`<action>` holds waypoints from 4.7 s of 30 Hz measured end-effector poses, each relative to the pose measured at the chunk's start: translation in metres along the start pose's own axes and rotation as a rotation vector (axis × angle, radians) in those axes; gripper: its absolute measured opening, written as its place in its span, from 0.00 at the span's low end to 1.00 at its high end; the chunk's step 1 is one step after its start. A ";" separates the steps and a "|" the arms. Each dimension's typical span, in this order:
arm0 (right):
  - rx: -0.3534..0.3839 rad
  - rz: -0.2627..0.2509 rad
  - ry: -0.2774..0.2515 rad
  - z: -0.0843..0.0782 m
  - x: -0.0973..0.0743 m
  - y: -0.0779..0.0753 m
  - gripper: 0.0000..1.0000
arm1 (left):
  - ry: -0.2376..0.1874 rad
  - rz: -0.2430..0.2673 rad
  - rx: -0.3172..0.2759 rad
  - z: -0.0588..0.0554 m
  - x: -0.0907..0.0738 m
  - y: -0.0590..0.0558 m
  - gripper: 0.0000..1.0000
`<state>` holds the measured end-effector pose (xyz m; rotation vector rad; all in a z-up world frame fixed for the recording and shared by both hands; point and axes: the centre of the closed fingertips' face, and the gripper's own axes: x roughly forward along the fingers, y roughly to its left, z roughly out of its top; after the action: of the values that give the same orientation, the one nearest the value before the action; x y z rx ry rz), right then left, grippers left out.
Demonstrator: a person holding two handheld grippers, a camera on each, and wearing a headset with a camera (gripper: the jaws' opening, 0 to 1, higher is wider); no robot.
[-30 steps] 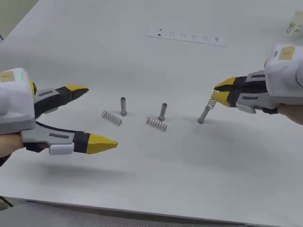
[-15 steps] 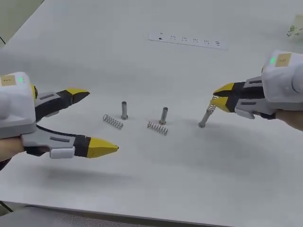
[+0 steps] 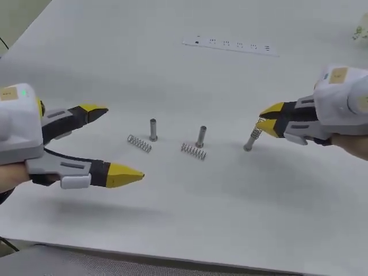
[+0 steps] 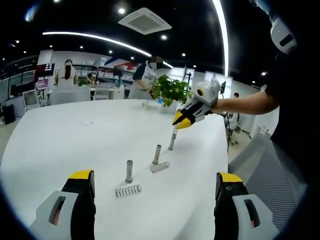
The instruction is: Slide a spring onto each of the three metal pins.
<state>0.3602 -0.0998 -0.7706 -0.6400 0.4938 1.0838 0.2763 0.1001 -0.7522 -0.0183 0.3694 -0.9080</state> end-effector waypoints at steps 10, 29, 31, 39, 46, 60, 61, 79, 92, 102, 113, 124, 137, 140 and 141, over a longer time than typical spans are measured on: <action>0.003 0.023 0.043 -0.015 0.014 0.005 0.07 | 0.004 0.005 -0.002 -0.002 0.001 0.000 0.98; 0.024 0.040 0.074 -0.027 0.022 0.009 0.08 | 0.006 0.003 -0.006 -0.003 0.001 -0.001 0.98; 0.020 0.042 0.075 -0.027 0.023 0.009 0.08 | 0.005 0.004 -0.004 -0.002 0.001 0.000 0.98; 0.028 0.041 0.071 -0.028 0.025 0.009 0.13 | 0.005 0.002 -0.006 -0.002 0.000 -0.001 0.98; 0.042 0.028 0.058 -0.028 0.023 0.005 0.15 | 0.007 0.003 -0.011 -0.003 -0.001 -0.002 0.98; 0.206 -0.003 -0.023 -0.028 0.015 0.003 0.25 | 0.004 0.004 -0.012 -0.001 0.001 -0.002 0.98; 0.233 -0.002 -0.036 -0.027 0.014 0.004 0.26 | 0.005 0.004 -0.012 -0.001 0.001 -0.002 0.98; 0.421 -0.050 -0.115 -0.041 -0.005 0.018 0.33 | 0.010 0.002 -0.005 0.002 0.003 -0.002 0.98; 0.469 -0.033 -0.124 -0.050 -0.011 0.046 0.31 | 0.011 0.003 -0.013 -0.002 0.001 -0.002 0.98; 0.444 0.020 -0.134 -0.036 -0.003 0.064 0.30 | 0.017 0.001 -0.017 -0.004 0.000 -0.004 0.98; 0.394 0.079 -0.172 0.002 0.021 0.072 0.28 | 0.027 0.006 -0.018 -0.008 -0.003 -0.003 0.98; 0.333 0.136 -0.176 0.026 0.045 0.083 0.26 | 0.028 0.012 -0.015 -0.005 -0.004 -0.001 0.98; 0.313 0.147 -0.141 0.026 0.070 0.088 0.22 | 0.036 0.010 -0.026 -0.009 -0.006 -0.003 0.97; 0.313 0.146 -0.131 0.024 0.075 0.088 0.21 | 0.035 0.011 -0.029 -0.010 -0.007 -0.003 0.97; 0.313 0.145 -0.128 0.024 0.076 0.088 0.21 | 0.036 0.010 -0.028 -0.010 -0.007 -0.003 0.97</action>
<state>0.3110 -0.0058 -0.8237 -0.2610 0.5902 1.1464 0.2672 0.1050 -0.7588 -0.0260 0.4154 -0.8943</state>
